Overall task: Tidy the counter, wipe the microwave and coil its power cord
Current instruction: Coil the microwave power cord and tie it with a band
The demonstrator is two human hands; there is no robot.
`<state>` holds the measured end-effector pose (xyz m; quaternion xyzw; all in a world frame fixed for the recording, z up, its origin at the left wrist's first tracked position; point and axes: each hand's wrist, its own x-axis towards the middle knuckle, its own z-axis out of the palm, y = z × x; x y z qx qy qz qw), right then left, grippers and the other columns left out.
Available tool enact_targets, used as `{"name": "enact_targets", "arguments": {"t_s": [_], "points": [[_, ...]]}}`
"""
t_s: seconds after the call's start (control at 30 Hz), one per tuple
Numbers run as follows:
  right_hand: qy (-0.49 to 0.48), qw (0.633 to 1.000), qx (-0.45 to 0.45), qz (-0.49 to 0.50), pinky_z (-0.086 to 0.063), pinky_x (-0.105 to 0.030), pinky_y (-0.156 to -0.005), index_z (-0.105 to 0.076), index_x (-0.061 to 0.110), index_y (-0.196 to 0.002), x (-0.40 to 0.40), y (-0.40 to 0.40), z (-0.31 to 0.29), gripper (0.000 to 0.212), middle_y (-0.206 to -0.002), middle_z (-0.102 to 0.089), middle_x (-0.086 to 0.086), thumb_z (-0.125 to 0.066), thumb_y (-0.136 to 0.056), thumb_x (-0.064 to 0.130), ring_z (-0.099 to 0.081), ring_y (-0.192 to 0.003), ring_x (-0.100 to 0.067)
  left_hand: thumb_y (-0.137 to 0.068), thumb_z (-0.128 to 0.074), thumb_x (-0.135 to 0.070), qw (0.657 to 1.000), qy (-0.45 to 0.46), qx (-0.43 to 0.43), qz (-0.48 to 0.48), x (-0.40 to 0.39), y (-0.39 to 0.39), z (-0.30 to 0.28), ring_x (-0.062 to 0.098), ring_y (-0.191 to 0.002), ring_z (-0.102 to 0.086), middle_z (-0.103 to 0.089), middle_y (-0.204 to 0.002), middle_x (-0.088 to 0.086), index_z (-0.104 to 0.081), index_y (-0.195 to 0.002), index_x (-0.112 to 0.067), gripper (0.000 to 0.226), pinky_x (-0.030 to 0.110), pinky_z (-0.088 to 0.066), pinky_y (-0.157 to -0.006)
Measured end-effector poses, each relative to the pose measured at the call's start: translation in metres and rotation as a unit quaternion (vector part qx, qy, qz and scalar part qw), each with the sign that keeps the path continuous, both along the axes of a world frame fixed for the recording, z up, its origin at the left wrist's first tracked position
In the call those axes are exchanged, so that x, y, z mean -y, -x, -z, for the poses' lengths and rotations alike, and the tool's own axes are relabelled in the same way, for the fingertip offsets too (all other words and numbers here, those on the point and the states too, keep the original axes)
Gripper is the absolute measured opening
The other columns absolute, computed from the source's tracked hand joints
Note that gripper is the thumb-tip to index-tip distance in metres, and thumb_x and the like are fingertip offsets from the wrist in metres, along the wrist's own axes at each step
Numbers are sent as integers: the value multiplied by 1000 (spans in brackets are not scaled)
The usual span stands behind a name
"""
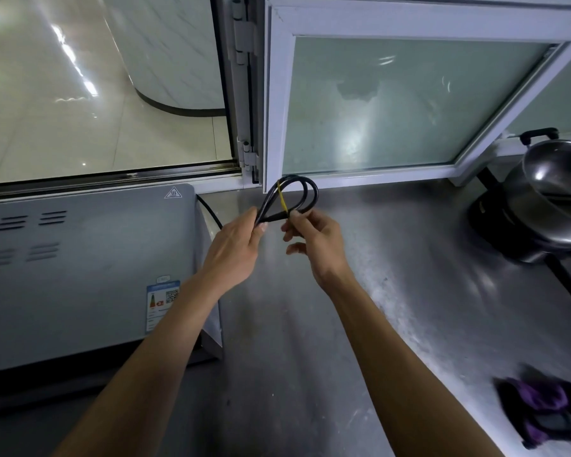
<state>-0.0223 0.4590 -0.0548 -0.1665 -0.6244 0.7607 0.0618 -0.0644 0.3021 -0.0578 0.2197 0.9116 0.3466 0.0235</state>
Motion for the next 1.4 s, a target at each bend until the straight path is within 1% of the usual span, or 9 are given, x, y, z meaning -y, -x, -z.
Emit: {"name": "enact_targets", "arguments": {"t_s": [0.13, 0.3, 0.53, 0.7, 0.83, 0.97, 1.13, 1.23, 1.4], "points": [[66, 998, -15, -12, -53, -32, -58, -54, -5, -109, 6, -1, 4, 17, -86, -69, -16, -62, -94, 1, -66, -75, -25, -107, -38, -30, 1000, -5, 17, 1, -2, 0, -2, 15, -64, -48, -52, -73, 3, -45, -93, -10, 25, 27, -32, -54], [91, 993, 13, -74, -48, -30, -57, -42, 12, -103, 10, 1, 3, 28, -88, -69, -19, -66, -92, 3, -66, -74, -24, -107, -39, -26, 1000, 1, 21, -5, -1, 1, -4, 5, -66, -48, -52, -76, -6, -44, -94, -16, 17, 18, -31, -53], [-48, 994, -11, -101, -46, -28, -56, -66, -2, -100, 7, -8, 2, 9, -85, -72, -16, -63, -95, 4, -66, -72, -23, -106, -41, -25, 1000, 7, 24, -1, 1, 6, 1, 18, -69, -52, -58, -82, 4, -47, -94, -15, 17, 24, -35, -56], [-160, 983, -48, -82, -47, -29, -57, -75, 8, -97, 8, -14, 2, 18, -83, -71, -13, -58, -96, 1, -64, -70, -16, -106, -43, -18, 1000, 11, 25, 4, -1, 8, -5, 4, -63, -48, -51, -76, -11, -45, -93, -20, 13, 18, -29, -51], [-170, 981, -70, -60, -55, -31, -76, -75, 6, -95, 7, -16, 1, 13, -89, -73, -7, -62, -95, 4, -69, -81, -15, -106, -43, -20, 999, -5, 32, -6, -1, 9, -5, -5, -60, -48, -47, -73, -22, -50, -98, -18, 11, 10, -35, -54], [-188, 978, -79, -42, -53, -39, -93, -74, 12, -93, 8, -19, -3, 13, -96, -74, 2, -62, -95, 10, -68, -97, -16, -106, -43, -25, 999, -7, 46, -10, -1, 10, -3, 3, -60, -47, -50, -72, -11, -55, -104, -13, 17, 17, -32, -50], [-177, 979, -93, -33, -47, -41, -92, -66, 11, -87, 16, -18, -10, 15, -87, -69, 0, -54, -94, 11, -63, -92, -18, -107, -42, -28, 1000, 15, 14, 6, -2, 10, -1, 13, -64, -49, -58, -84, -1, -55, -111, -15, 19, 19, -30, -51], [-207, 973, -81, -68, -47, -43, -87, -66, 12, -89, 19, -9, -12, 15, -85, -67, 0, -52, -93, 11, -61, -88, -21, -106, -40, -27, 999, 40, 0, 21, -1, 10, 1, 26, -79, -60, -64, -90, 1, -54, -109, -20, 16, 34, -38, -62], [-317, 934, -101, -133, -51, -28, -79, -69, 14, -89, 23, -4, -18, 17, -87, -68, 8, -54, -93, 7, -64, -86, -13, -101, -44, -9, 997, 77, 15, 23, 0, 11, 2, 15, -78, -55, -63, -95, -5, -54, -113, -22, 20, 26, -37, -66]]}}
